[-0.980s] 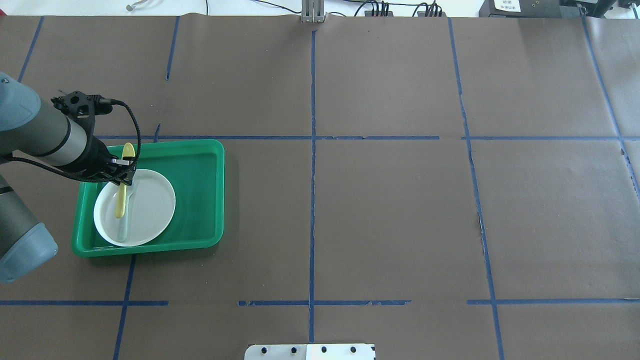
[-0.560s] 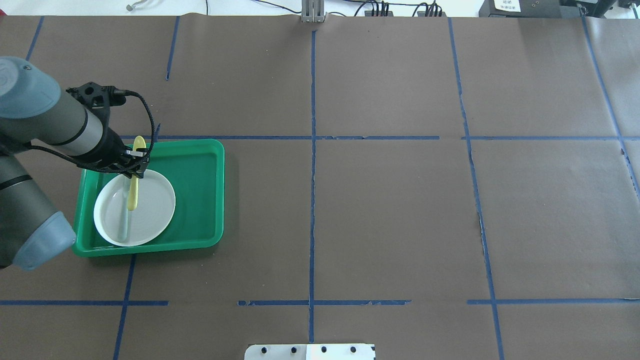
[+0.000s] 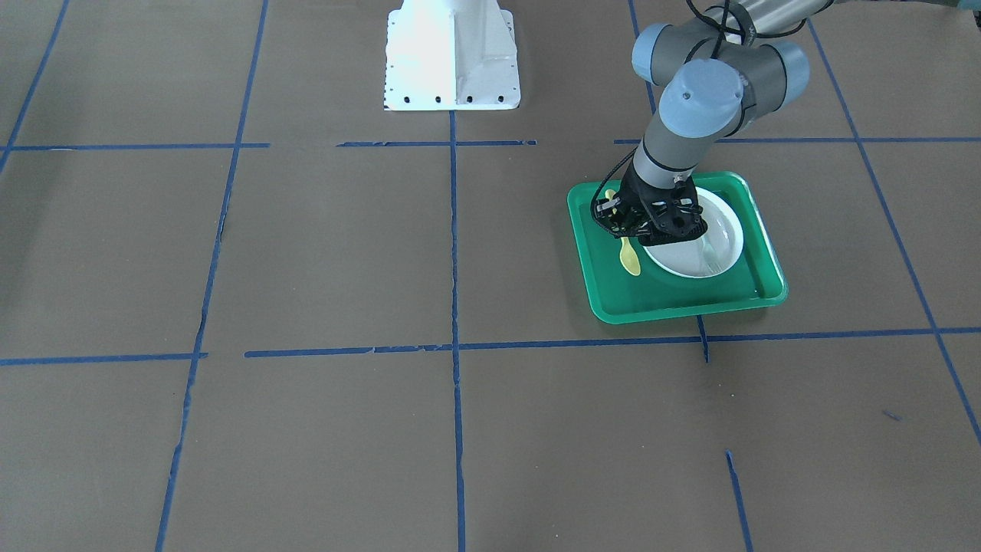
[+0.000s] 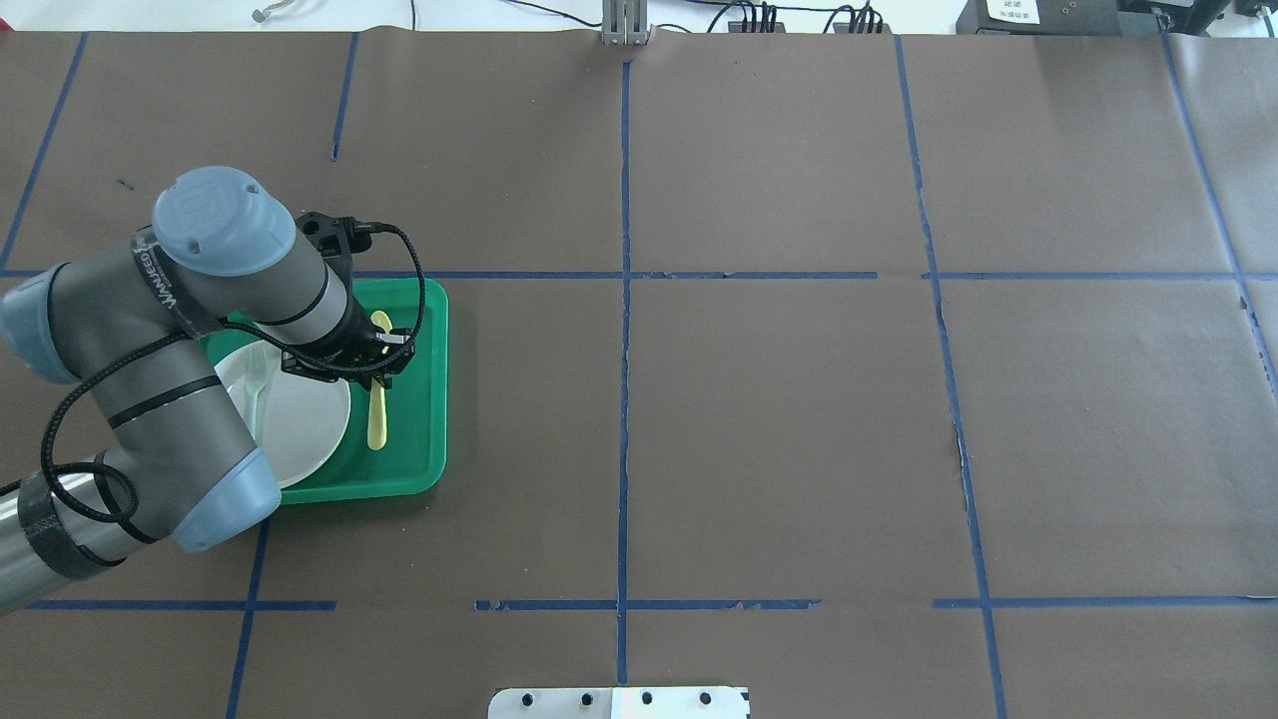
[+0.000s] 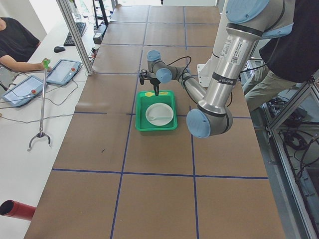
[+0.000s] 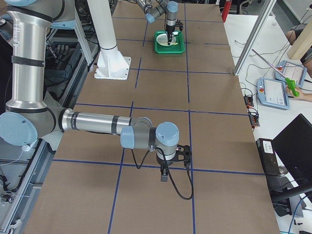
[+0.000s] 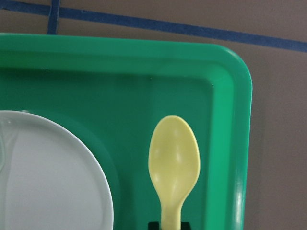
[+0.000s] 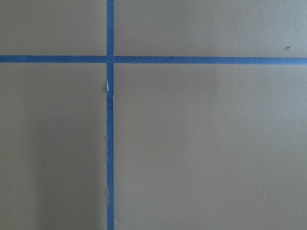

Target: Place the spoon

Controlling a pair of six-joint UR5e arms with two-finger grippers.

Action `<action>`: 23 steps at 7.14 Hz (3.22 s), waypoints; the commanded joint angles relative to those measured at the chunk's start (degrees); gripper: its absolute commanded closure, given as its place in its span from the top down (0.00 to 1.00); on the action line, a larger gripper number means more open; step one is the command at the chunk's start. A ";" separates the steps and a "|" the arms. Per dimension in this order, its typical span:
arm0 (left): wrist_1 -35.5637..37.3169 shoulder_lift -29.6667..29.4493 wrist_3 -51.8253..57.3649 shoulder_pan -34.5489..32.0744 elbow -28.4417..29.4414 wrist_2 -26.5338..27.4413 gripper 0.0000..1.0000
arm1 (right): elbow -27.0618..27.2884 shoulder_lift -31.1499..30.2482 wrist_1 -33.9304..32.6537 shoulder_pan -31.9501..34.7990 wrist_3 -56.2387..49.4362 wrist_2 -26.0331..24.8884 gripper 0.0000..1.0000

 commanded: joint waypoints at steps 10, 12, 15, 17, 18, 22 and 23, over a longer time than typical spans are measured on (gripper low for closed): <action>8.10 0.51 0.06 -9.47 -15.70 0.41 1.00 | 0.00 0.00 -0.02 0.00 -0.09 0.00 1.00; 8.19 5.40 0.14 -11.44 -22.91 0.06 1.00 | 0.00 0.00 -0.02 0.00 0.00 0.00 1.00; 8.28 14.62 24.86 -22.91 -20.60 -5.26 1.00 | 0.00 0.00 0.07 0.00 0.00 0.00 1.00; 8.36 19.64 43.09 -36.15 -13.49 -11.00 1.00 | 0.00 0.00 -0.02 0.00 -0.09 0.00 1.00; 8.36 23.32 56.43 -42.23 -9.71 -13.11 1.00 | 0.00 0.00 -0.02 0.00 0.00 0.00 1.00; 7.75 31.08 75.99 -53.98 0.25 -14.35 1.00 | 0.00 0.00 -0.02 0.00 0.00 0.00 1.00; 7.92 31.09 75.99 -53.98 0.34 -14.36 1.00 | 0.00 0.00 -0.02 0.00 -0.09 0.00 1.00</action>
